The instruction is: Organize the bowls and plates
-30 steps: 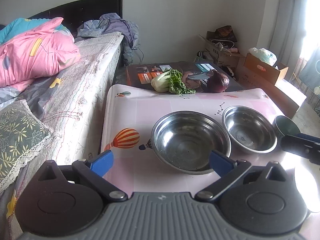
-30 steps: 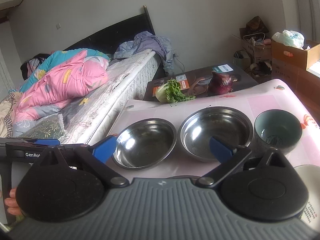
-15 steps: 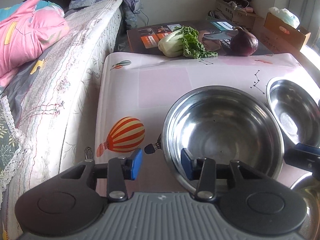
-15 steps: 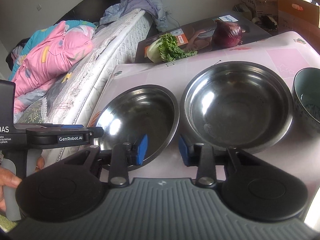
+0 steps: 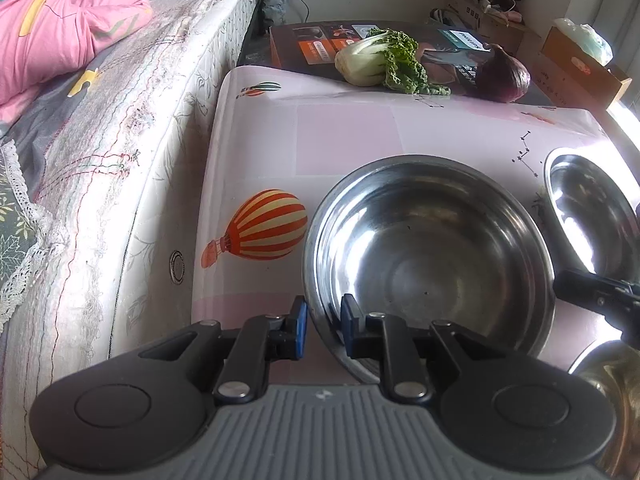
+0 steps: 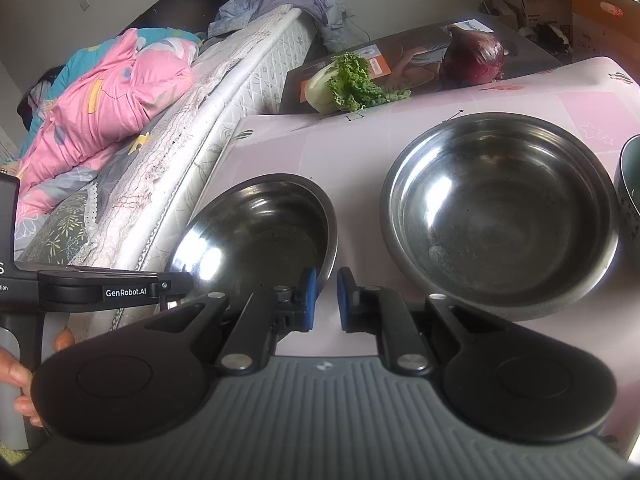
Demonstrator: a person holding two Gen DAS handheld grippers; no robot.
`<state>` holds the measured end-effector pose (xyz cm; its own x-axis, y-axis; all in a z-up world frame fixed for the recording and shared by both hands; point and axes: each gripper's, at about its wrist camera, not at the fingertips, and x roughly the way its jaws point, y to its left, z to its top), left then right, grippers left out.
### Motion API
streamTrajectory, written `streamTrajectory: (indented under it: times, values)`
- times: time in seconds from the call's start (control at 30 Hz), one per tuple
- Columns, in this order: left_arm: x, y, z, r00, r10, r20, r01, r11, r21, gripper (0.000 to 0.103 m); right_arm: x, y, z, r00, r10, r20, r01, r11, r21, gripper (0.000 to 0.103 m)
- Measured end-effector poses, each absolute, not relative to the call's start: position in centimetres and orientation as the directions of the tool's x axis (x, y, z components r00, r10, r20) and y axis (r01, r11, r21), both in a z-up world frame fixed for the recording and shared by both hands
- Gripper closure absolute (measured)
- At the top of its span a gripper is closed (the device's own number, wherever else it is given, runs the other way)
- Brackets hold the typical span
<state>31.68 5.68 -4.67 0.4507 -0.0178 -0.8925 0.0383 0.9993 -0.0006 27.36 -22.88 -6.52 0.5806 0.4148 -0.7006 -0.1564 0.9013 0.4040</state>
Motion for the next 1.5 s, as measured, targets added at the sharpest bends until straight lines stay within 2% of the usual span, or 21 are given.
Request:
streamTrajectory:
  times: [0.13,0.83,1.5]
  values:
    - [32.2,5.6,-5.0,0.434,-0.009,-0.901,0.032,0.999,0.006,0.075,28.3,-22.3,-6.6,0.578,0.416,-0.702,-0.157,0.901,0.404,0.092]
    - [33.2,5.4,-6.2,0.43,0.002,-0.903,0.032,0.999,0.017,0.078,30.6,-20.9,-7.3,0.586,0.38,-0.715,-0.166,0.921,0.353,0.093]
    - [31.8,3.9,-2.5,0.508,-0.006,-0.861,0.064,0.997,0.031,0.078,28.7,-22.1,-3.4,0.649,0.359,-0.671,-0.196,0.931,0.308,0.093]
